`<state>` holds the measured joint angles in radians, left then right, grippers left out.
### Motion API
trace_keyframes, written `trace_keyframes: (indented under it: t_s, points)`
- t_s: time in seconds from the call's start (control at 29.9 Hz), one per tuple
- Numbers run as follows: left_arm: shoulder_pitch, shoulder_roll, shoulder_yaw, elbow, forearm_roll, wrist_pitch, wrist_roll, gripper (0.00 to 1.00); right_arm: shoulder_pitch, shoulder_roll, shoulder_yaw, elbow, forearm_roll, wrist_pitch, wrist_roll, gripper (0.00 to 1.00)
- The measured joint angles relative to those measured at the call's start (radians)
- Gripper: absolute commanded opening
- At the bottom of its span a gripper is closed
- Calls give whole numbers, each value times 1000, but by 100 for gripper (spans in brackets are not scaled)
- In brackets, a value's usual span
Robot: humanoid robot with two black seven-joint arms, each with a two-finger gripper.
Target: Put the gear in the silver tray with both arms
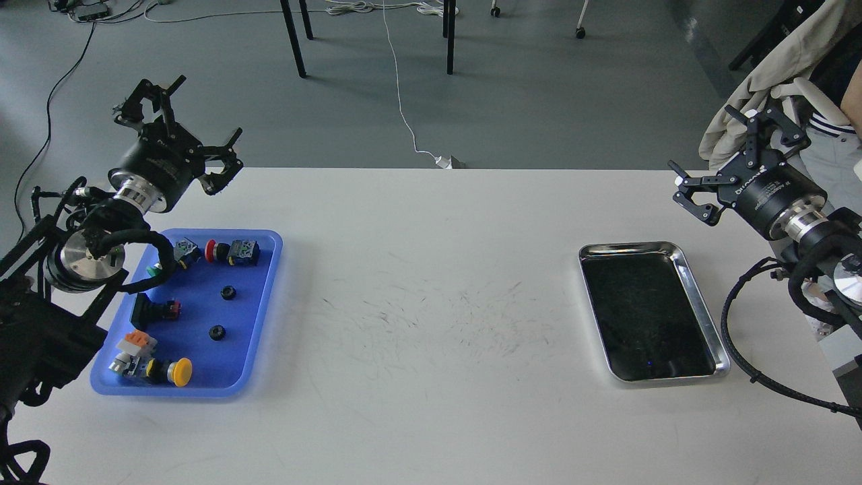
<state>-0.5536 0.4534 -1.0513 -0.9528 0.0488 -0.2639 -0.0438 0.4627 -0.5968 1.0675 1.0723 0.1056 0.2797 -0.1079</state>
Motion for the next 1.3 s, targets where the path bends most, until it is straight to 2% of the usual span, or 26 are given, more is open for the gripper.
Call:
trace_keyframes:
  t_s: [0.27,0.54,1.3]
  points:
    - [-16,0,0,8,-2,0,-31,99,1,15,1,-2,0,25,4,99]
    - [-78,1,11,101,-9,-12,-22,99,3,33,3,-12,-1,23,14,99]
    - [-86,0,82,120,7,-10,-29,99,2,37,7,-16,-5,26,13,99]
